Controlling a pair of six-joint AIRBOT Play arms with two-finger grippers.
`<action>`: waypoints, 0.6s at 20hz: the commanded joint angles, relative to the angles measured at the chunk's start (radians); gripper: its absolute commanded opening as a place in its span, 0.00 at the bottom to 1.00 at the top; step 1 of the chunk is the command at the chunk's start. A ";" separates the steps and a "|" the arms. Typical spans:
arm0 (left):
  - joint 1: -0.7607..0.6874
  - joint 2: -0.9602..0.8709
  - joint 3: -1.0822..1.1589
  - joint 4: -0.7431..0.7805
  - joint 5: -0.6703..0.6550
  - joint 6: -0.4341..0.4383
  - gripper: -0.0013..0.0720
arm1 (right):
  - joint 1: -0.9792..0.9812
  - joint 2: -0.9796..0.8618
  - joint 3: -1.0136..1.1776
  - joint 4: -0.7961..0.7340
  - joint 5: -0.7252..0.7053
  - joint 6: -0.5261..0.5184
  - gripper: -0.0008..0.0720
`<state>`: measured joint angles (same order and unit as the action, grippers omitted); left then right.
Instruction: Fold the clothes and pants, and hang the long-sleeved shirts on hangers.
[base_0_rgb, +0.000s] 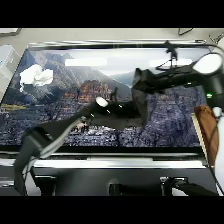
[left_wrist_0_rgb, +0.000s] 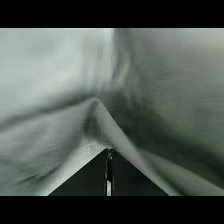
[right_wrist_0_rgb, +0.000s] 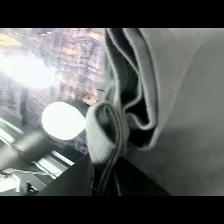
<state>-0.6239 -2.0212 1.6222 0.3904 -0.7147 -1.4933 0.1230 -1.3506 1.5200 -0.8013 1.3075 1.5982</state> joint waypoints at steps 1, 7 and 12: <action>0.208 0.158 0.001 0.500 -0.249 -0.068 0.06 | 0.122 -0.098 0.000 0.105 -0.150 -0.018 0.07; 0.616 0.538 0.001 0.676 -0.423 -0.077 0.06 | 0.334 -0.383 0.001 0.280 -0.415 -0.016 0.08; 0.699 0.737 0.001 0.676 -0.433 -0.032 0.06 | 0.398 -0.579 0.001 0.449 -0.437 -0.037 0.96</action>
<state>0.0170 -1.3945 1.6226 1.0386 -1.1210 -1.5536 0.4862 -1.8320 1.5200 -0.4747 0.9028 1.5787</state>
